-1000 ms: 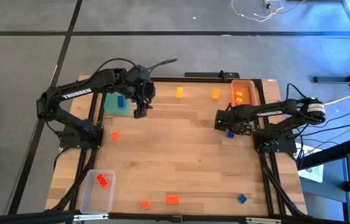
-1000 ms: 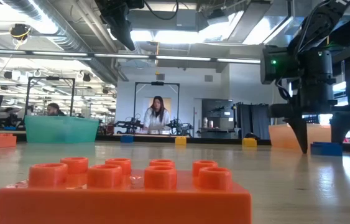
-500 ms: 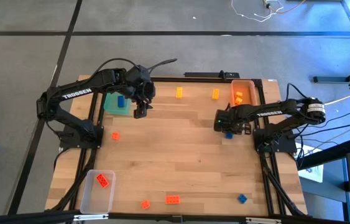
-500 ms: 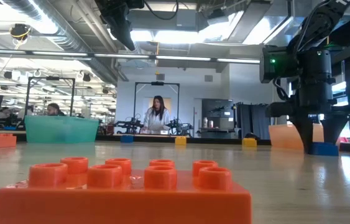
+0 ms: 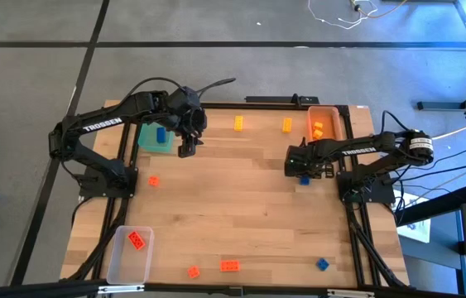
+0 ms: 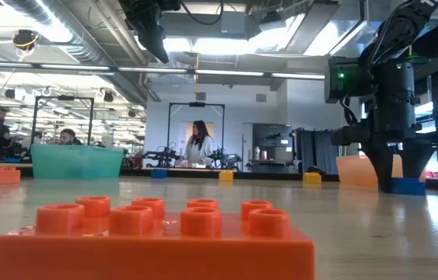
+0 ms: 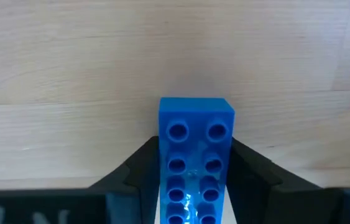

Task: Sort & place blocks by color
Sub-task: Put the blue game piece into the blue bin

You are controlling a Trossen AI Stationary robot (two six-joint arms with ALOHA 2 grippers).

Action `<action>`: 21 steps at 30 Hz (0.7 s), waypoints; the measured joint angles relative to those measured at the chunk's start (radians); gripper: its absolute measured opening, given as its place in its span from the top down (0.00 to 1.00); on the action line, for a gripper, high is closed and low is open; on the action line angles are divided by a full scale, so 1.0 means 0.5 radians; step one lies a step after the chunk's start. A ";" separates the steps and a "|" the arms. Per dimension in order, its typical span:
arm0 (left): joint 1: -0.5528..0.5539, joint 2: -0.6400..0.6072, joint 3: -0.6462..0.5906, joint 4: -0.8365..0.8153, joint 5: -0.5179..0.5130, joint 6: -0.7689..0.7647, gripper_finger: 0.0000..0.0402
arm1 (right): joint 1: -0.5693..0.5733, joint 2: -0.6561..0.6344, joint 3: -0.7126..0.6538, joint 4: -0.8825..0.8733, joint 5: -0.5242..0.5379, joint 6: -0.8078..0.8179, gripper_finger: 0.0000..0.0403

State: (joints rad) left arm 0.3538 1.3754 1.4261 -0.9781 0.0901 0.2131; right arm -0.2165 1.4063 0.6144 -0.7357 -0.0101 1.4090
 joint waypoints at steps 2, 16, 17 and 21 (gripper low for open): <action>0.000 -0.001 0.000 0.000 0.000 0.000 0.49 | 0.000 0.000 0.000 0.002 -0.001 0.001 0.65; 0.000 -0.001 0.000 0.000 0.000 0.000 0.49 | 0.000 0.004 0.139 0.061 -0.038 -0.509 0.65; -0.001 -0.001 0.000 0.000 0.000 0.000 0.49 | 0.000 0.005 0.175 0.058 -0.035 -0.598 0.65; 0.000 0.000 0.000 0.000 0.000 0.000 0.49 | 0.000 0.005 0.374 0.076 0.032 -1.044 0.65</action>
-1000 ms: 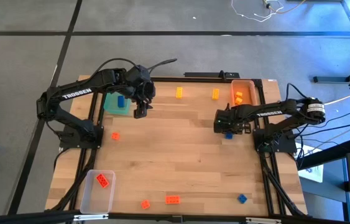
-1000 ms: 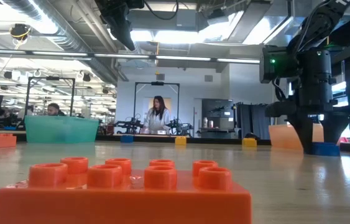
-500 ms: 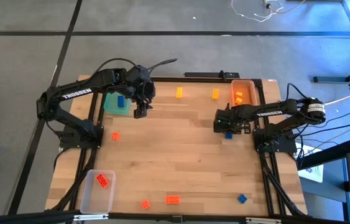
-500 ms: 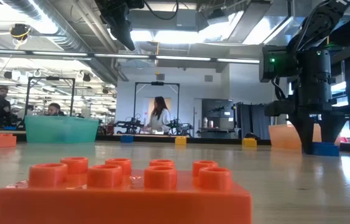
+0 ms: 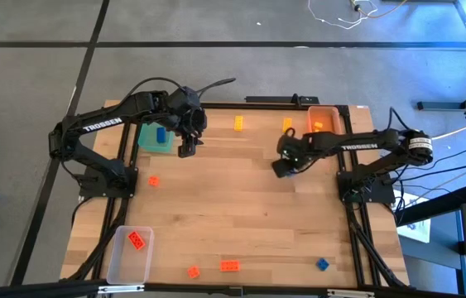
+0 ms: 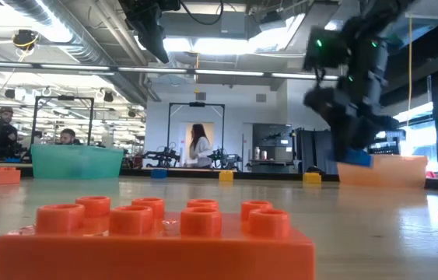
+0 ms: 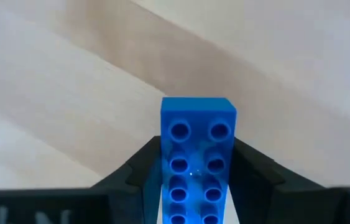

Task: Sort & place blocks by color
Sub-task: Put the blue game piece into the blue bin

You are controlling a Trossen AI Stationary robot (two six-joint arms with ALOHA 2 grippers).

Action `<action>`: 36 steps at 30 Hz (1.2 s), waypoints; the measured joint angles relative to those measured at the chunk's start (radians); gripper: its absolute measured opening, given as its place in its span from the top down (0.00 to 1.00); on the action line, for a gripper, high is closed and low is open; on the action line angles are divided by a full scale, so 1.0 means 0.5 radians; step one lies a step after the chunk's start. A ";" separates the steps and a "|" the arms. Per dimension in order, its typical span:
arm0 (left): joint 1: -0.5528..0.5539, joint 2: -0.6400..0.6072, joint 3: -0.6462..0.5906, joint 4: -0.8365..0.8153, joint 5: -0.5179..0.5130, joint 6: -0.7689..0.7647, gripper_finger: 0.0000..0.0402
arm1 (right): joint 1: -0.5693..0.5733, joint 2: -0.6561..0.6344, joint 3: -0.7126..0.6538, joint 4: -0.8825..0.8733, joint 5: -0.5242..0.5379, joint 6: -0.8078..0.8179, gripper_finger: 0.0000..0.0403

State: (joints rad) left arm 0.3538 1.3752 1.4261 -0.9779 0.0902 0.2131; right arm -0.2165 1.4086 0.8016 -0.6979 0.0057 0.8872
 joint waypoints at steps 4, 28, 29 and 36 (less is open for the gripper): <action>0.000 0.000 0.000 0.001 -0.001 0.000 0.49 | 0.001 -0.001 0.226 -0.004 0.017 -0.533 0.65; -0.082 0.000 0.000 0.865 -0.005 -0.098 0.49 | -0.015 -0.002 0.791 0.121 -0.472 -1.686 0.65; -0.082 0.000 0.000 0.872 -0.006 -0.104 0.49 | -0.015 -0.002 0.791 0.122 -0.472 -1.687 0.65; -0.082 0.014 0.001 0.899 -0.005 -0.102 0.49 | -0.015 -0.002 0.791 0.130 -0.536 -1.688 0.65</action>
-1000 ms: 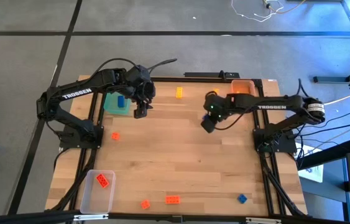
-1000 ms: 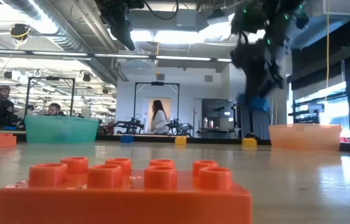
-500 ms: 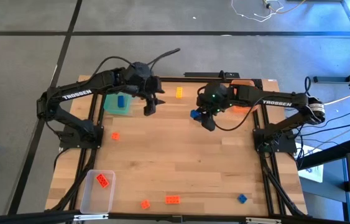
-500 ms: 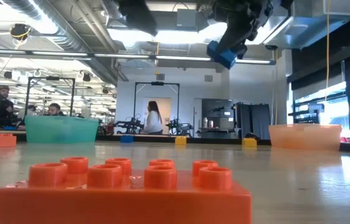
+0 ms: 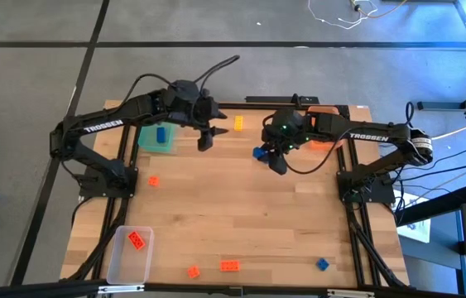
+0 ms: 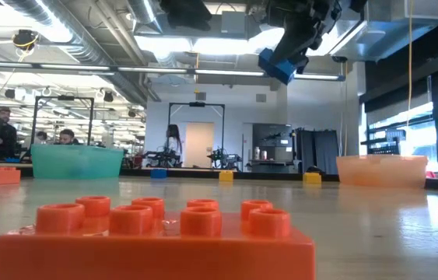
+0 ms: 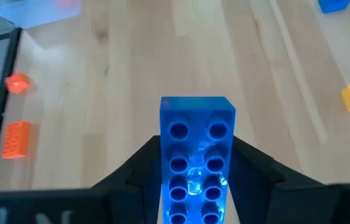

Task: Sort & place blocks by color
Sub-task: Put the blue game piece into the blue bin

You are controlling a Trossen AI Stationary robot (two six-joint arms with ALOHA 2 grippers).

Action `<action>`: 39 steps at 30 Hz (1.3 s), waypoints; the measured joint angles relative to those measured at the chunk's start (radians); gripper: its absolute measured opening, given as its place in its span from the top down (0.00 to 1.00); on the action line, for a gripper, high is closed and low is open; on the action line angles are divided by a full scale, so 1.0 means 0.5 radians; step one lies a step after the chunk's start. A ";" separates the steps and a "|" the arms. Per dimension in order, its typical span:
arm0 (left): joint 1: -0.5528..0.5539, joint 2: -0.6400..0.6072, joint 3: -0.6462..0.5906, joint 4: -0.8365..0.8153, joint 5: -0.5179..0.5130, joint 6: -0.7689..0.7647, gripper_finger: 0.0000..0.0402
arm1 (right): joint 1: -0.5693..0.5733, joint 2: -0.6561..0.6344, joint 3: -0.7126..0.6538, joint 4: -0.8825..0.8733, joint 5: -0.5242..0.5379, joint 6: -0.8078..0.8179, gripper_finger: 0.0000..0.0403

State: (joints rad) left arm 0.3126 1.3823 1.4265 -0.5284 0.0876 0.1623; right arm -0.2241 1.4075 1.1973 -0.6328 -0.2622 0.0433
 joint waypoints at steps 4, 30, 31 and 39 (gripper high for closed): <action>-0.001 0.009 -0.001 -0.004 0.017 0.366 0.49 | 0.000 0.000 0.000 0.055 -0.122 0.005 0.65; -0.464 0.404 0.000 0.401 -0.212 2.306 0.49 | -0.113 0.000 0.000 0.373 -0.633 0.111 0.65; -0.471 0.406 0.000 0.397 -0.210 2.324 0.49 | -0.113 0.000 0.000 0.372 -0.635 0.109 0.65; -0.466 0.405 -0.001 0.492 -0.148 2.352 0.49 | -0.111 0.000 0.000 0.371 -0.637 0.097 0.65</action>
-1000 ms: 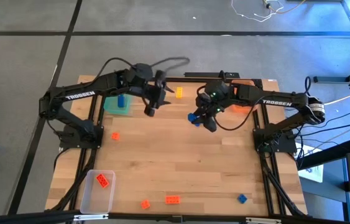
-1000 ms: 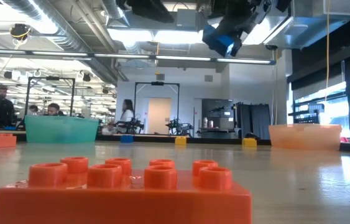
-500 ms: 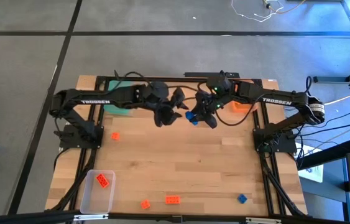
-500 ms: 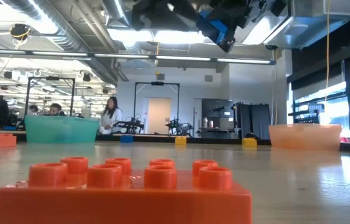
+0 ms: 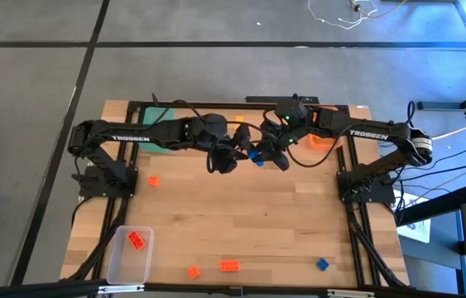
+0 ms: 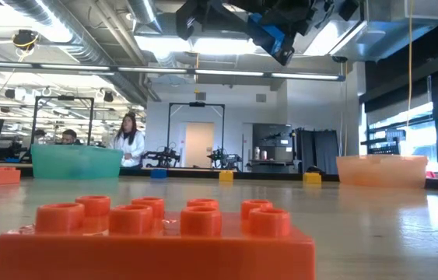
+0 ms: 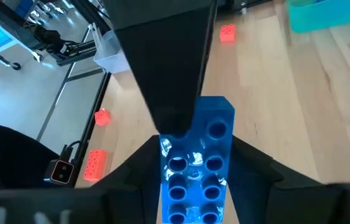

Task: Sort & place blocks by color
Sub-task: Put the blue game piece into the blue bin

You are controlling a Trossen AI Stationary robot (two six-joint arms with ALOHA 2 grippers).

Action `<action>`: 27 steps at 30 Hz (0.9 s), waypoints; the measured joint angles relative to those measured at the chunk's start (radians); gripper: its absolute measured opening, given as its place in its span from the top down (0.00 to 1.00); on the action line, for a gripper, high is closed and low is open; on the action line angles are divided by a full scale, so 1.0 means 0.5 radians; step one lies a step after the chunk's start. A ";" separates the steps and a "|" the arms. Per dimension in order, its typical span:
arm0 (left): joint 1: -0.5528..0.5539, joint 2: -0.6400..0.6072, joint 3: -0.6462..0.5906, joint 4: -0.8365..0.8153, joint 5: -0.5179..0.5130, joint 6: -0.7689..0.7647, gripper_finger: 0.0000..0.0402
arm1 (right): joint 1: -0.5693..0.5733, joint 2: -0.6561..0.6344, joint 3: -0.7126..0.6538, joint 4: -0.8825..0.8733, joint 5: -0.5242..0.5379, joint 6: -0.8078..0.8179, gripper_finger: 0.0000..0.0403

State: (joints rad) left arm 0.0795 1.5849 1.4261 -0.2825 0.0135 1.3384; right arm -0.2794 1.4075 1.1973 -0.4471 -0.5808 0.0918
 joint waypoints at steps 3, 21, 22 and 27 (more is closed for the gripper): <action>0.018 0.004 0.000 -0.003 0.152 -0.001 0.49 | 0.000 0.000 0.000 0.000 0.002 -0.019 0.65; 0.018 0.127 0.000 0.065 0.178 -0.002 0.54 | 0.056 0.099 -0.004 -0.030 0.005 -0.106 0.65; 0.019 0.127 0.000 0.060 0.173 -0.003 0.55 | 0.056 0.099 -0.004 -0.030 0.004 -0.109 0.65; 0.041 0.127 0.000 0.023 0.179 -0.101 0.67 | 0.056 0.099 -0.004 -0.022 -0.019 -0.143 0.65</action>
State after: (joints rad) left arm 0.0999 1.6485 1.4261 -0.2711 0.1030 1.2878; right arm -0.2516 1.4570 1.1954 -0.4582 -0.5903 0.0204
